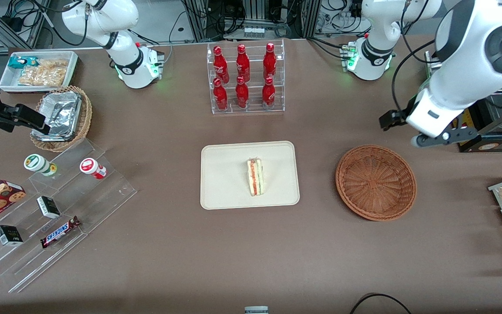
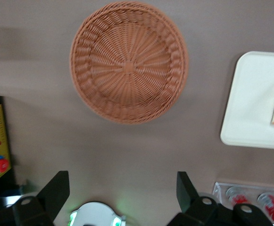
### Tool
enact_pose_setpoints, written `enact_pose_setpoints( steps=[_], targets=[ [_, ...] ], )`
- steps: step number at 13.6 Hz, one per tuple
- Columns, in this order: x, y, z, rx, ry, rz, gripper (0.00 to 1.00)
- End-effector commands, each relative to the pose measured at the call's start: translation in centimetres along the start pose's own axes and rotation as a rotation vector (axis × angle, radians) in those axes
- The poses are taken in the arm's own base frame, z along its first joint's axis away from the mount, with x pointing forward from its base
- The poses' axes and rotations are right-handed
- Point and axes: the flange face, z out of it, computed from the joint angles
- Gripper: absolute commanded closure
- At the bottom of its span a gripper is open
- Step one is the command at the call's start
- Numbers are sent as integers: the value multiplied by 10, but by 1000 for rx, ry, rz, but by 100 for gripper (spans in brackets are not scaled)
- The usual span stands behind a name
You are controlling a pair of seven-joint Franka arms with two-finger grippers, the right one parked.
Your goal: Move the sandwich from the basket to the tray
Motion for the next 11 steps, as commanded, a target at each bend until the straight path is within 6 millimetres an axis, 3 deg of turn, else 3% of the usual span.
enact_pose_setpoints(
  steps=[1,3,6,11],
  targets=[
    [-33,-29,-22,21,-12,43,0],
    [-46,-48,-38,20,-18,76,0],
    [-41,-83,-52,-9,9,88,0],
    [-32,-103,-60,-41,73,52,0]
  ],
)
